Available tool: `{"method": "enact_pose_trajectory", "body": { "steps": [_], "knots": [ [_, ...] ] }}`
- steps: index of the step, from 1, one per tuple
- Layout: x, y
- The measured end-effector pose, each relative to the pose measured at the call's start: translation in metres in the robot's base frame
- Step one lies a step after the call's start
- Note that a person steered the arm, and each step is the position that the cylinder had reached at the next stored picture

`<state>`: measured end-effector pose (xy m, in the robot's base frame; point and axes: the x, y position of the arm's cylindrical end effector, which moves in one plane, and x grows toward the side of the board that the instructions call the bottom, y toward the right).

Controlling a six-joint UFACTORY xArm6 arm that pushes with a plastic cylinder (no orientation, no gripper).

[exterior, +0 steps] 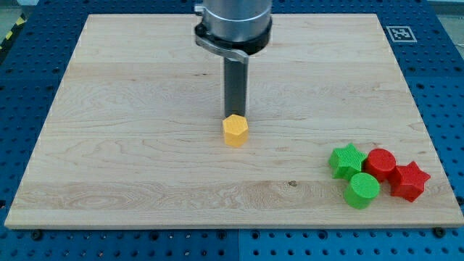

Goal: Nudge the red star left a bit along with group of blocks

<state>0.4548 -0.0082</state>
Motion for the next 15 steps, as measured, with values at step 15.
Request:
{"method": "enact_pose_trajectory", "body": {
  "steps": [15],
  "knots": [
    [0.137,0.284]
  ]
}}
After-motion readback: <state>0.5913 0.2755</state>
